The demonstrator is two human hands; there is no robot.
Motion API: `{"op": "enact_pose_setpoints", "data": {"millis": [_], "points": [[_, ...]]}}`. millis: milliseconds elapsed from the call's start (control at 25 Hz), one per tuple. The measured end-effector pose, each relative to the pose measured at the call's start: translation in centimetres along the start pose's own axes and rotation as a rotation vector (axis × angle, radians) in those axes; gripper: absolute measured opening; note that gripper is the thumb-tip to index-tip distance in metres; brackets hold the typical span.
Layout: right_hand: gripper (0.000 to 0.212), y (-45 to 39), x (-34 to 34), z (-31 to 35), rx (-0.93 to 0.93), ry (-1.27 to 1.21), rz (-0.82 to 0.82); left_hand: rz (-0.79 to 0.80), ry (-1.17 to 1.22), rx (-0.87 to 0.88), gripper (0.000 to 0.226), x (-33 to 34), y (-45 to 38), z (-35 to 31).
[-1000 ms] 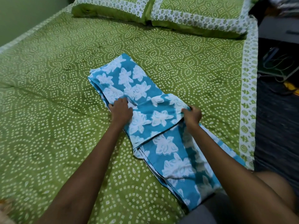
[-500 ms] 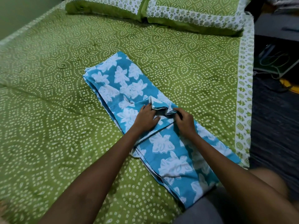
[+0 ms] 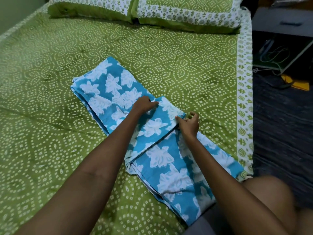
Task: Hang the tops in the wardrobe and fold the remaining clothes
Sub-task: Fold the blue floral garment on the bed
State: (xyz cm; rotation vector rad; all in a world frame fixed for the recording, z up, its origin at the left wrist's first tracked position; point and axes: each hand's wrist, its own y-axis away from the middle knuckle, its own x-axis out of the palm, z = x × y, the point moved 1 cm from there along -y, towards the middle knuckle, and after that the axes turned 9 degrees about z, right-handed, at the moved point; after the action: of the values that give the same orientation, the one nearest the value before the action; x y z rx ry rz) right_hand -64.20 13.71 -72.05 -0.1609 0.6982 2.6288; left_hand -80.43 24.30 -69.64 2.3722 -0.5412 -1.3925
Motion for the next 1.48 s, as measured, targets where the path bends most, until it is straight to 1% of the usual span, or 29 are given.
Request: {"op": "enact_pose_setpoints", "data": {"millis": [80,120,160,240,280,320,400,480,560,600,720,800,840,880,920,960,1000,1040,1080,1120,1160,1200,1240,1280,1320,1360,1400,1480], "points": [[0.043,1.9,0.7,-0.7,0.165,-0.216,0.041,0.093,-0.070,-0.110,0.063,-1.2,0.3,1.5],[0.040,3.3,1.2,-1.4,0.223,-0.306,0.089,0.140,-0.085,-0.153,0.065,-2.0,0.9,2.5],[0.034,4.9,1.9,-2.3,0.268,-0.365,0.161,0.176,-0.073,-0.178,0.062,-2.7,1.7,3.6],[0.020,8.5,3.7,-3.4,0.346,-0.460,0.343,0.230,0.040,-0.224,0.053,-3.8,3.9,6.0],[0.017,10.2,4.5,-3.6,0.380,-0.482,0.439,0.241,0.090,-0.237,0.048,-4.2,5.1,7.3],[0.017,11.4,5.4,-3.6,0.402,-0.473,0.514,0.228,0.118,-0.222,0.045,-4.4,6.2,8.5],[0.021,12.4,6.9,-3.3,0.419,-0.412,0.567,0.149,0.176,-0.131,0.041,-4.2,7.6,10.3],[0.022,12.6,7.7,-3.1,0.404,-0.334,0.522,0.032,0.200,-0.028,0.040,-3.8,8.4,11.5],[0.016,13.6,8.1,-3.1,0.420,-0.346,0.493,-0.069,0.141,0.050,0.040,-3.2,9.0,12.7],[0.015,14.4,8.3,-3.3,0.445,-0.364,0.504,-0.107,0.120,0.074,0.038,-2.9,9.3,13.4],[0.016,16.1,8.8,-3.6,0.453,-0.322,0.493,-0.195,0.092,0.100,0.030,-1.9,9.8,14.6],[0.011,16.4,8.4,-3.3,0.462,-0.379,0.498,-0.240,0.061,0.058,0.026,-1.6,9.8,14.2],[0.008,16.5,7.7,-2.9,0.471,-0.398,0.516,-0.255,0.032,0.006,0.025,-1.5,9.7,13.7],[0.008,16.3,6.8,-2.7,0.442,-0.358,0.507,-0.299,-0.021,-0.038,0.028,-1.5,9.9,13.3],[0.012,15.9,5.6,-2.4,0.352,-0.248,0.451,-0.373,-0.079,-0.056,0.029,-1.4,10.0,12.8],[0.013,15.4,4.2,-1.9,0.204,-0.095,0.328,-0.469,-0.102,-0.029,0.029,-1.2,10.2,11.9],[0.013,14.9,3.0,-0.9,0.016,0.071,0.158,-0.551,-0.075,0.039,0.026,-0.7,10.3,10.7],[0.013,14.1,2.5,0.3,-0.186,0.176,0.027,-0.599,-0.029,0.127,0.027,0.0,10.4,9.1],[0.019,13.2,2.6,1.5,-0.360,0.208,0.011,-0.601,-0.003,0.200,0.031,1.0,10.3,7.8],[0.028,12.0,3.7,2.3,-0.484,0.234,0.115,-0.566,-0.003,0.237,0.037,2.3,10.2,6.7],[0.037,10.7,5.2,2.7,-0.552,0.301,0.286,-0.488,-0.038,0.224,0.040,3.7,10.1,6.1],[0.043,9.2,6.8,2.0,-0.566,0.421,0.456,-0.391,-0.114,0.172,0.043,5.3,10.0,6.0],[0.047,7.7,8.0,0.6,-0.564,0.601,0.564,-0.326,-0.208,0.119,0.046,6.7,9.9,6.4],[0.051,5.9,8.5,-1.1,-0.581,0.830,0.577,-0.308,-0.288,0.089,0.049,7.8,9.6,7.1],[0.053,4.1,8.6,-2.4,-0.613,1.037,0.528,-0.321,-0.340,0.078,0.051,8.5,9.5,7.6],[0.055,2.4,8.7,-3.1,-0.639,1.159,0.460,-0.342,-0.367,0.061,0.055,8.8,9.6,7.7],[0.057,1.2,8.7,-3.1,-0.635,1.201,0.420,-0.363,-0.383,0.031,0.060,8.9,9.8,7.8],[0.060,-0.6,8.7,-1.9,-0.592,1.202,0.401,-0.408,-0.382,-0.027,0.072,9.4,10.4,7.7]]}}
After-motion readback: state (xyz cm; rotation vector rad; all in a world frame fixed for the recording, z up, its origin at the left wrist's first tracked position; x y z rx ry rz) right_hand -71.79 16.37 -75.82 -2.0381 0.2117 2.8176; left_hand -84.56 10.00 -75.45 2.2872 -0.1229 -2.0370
